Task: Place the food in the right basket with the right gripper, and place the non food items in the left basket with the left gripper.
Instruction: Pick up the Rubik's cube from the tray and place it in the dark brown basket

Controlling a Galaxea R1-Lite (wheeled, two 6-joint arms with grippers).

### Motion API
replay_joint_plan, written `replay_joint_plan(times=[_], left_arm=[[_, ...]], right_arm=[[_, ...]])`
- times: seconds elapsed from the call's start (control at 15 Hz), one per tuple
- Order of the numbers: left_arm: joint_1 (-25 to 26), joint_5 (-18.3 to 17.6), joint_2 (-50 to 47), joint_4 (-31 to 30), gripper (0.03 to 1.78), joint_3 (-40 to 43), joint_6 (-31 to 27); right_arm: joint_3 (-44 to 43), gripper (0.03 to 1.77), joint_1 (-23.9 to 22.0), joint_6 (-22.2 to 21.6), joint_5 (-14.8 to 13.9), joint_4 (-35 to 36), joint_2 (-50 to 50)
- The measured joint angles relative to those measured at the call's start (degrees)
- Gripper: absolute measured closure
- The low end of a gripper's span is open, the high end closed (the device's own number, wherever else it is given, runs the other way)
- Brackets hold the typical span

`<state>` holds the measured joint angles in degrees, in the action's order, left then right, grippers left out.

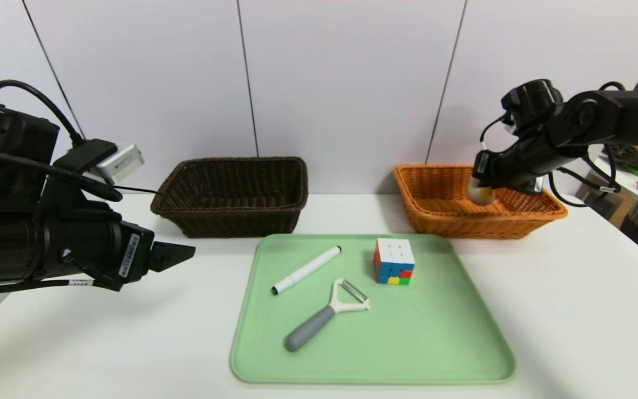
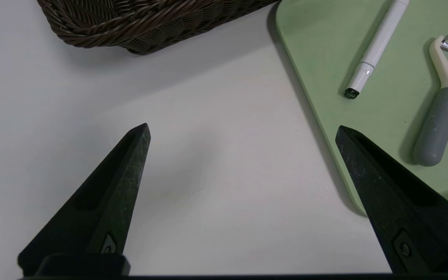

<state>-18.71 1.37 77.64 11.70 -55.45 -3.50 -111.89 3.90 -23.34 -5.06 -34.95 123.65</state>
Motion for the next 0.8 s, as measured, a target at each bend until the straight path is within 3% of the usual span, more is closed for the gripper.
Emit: replay_joint_plan(times=[0.13, 0.47, 0.8], left_arm=[[0.09, -0.05, 0.2, 0.01, 0.12, 0.0, 0.0], [1.07, -0.99, 0.48, 0.01, 0.12, 0.0, -0.07], [1.19, -1.04, 0.57, 0.01, 0.12, 0.0, -0.07]], right_arm=[[0.0, 1.69, -0.02, 0.09, -0.01, -0.09, 0.52], [0.0, 0.95, 0.0, 0.2, 0.05, 0.2, 0.99], [0.0, 0.54, 0.01, 0.15, 0.07, -0.07, 0.99]])
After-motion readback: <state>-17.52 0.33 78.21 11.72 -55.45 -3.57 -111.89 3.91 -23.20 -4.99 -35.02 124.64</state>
